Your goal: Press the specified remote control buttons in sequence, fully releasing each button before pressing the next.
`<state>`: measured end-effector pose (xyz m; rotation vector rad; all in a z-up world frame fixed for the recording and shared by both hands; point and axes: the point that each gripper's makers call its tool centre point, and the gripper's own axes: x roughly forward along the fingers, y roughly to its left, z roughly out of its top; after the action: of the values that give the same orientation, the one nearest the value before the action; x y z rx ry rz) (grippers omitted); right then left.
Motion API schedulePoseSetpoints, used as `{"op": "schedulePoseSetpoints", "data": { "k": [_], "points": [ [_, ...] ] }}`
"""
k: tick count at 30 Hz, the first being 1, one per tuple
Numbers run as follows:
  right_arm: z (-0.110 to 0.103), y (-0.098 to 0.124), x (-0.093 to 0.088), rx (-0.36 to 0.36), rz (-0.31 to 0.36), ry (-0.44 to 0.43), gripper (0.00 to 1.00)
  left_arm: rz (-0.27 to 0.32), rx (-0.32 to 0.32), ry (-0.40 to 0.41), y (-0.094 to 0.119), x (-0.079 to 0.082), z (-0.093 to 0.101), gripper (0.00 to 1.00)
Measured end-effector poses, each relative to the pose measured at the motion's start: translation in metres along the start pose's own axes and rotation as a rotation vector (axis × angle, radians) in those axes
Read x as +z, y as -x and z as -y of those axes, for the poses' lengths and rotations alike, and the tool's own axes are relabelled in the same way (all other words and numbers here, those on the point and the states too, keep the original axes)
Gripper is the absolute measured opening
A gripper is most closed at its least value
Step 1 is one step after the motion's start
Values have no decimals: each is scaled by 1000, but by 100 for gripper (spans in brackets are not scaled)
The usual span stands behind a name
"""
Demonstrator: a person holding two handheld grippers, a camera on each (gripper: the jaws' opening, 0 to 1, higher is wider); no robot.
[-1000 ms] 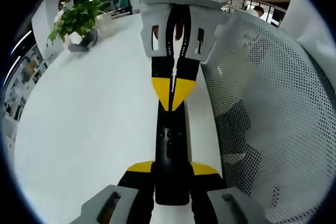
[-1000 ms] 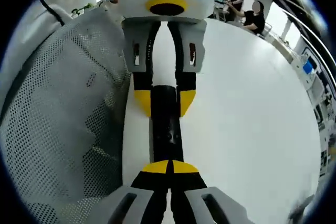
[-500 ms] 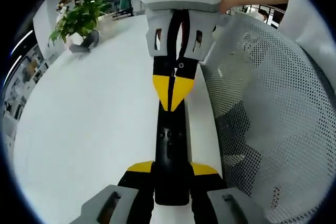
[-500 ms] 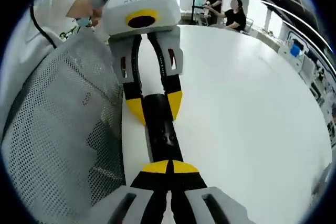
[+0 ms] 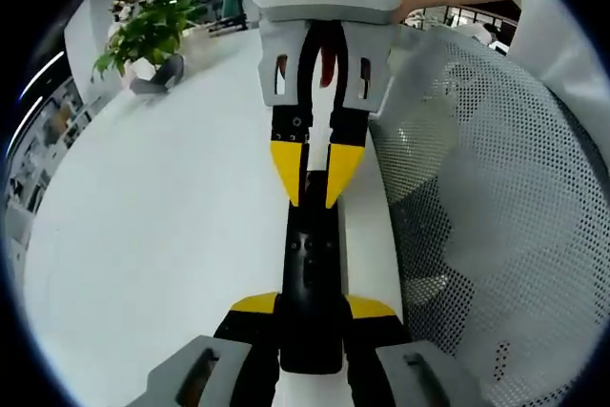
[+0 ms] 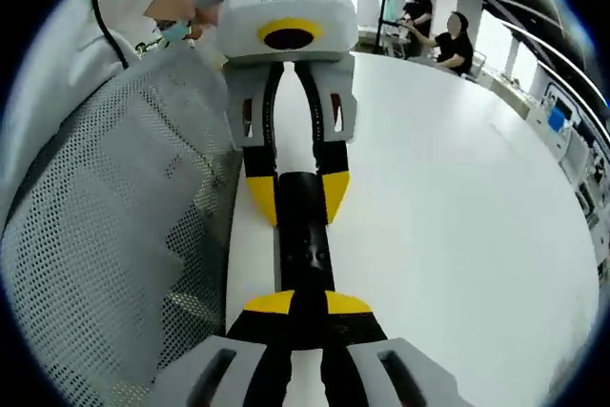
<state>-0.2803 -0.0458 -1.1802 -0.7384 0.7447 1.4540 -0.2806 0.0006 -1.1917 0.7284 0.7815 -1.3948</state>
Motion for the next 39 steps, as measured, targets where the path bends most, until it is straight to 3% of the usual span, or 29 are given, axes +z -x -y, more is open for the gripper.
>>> {"op": "schedulePoseSetpoints", "data": {
  "k": [7, 10, 11, 13, 17, 18, 19, 20, 24, 29, 37, 39],
  "points": [
    [0, -3, 0, 11, -84, 43, 6, 25, 9, 12, 0, 0, 0, 24],
    [0, -4, 0, 29, -131, 15, 6, 39, 32, 30, -1, 1, 1, 24],
    [0, -4, -1, 41, -171, 108, 6, 43, 34, 32, -2, 1, 0, 24],
    [0, -5, 0, 39, -183, 62, 7, 59, 27, 27, -1, 0, -1, 24],
    [-3, -5, -1, 11, -221, 108, 7, 74, 24, 29, -2, 1, 0, 24],
    [-3, -6, -1, 15, -212, 133, 7, 78, 22, 30, -2, 1, -1, 24],
    [-1, -6, 0, 4, -168, 51, 7, 79, 21, 24, -2, 1, -1, 24],
    [-1, -5, 0, 4, -118, 27, 7, 79, 22, 26, -2, 1, -1, 24],
    [0, -2, 0, -10, -36, 15, 7, 81, 19, 23, -2, 0, -1, 24],
    [0, -1, 2, -24, 168, -12, 7, 88, 19, 24, -2, 0, 0, 24],
    [0, -3, 6, 9, 183, 19, 8, 95, 17, 23, -2, 0, 0, 24],
    [-1, -4, 6, 38, 136, 89, 8, 94, 17, 23, -2, 0, 0, 24]
  ]
}}
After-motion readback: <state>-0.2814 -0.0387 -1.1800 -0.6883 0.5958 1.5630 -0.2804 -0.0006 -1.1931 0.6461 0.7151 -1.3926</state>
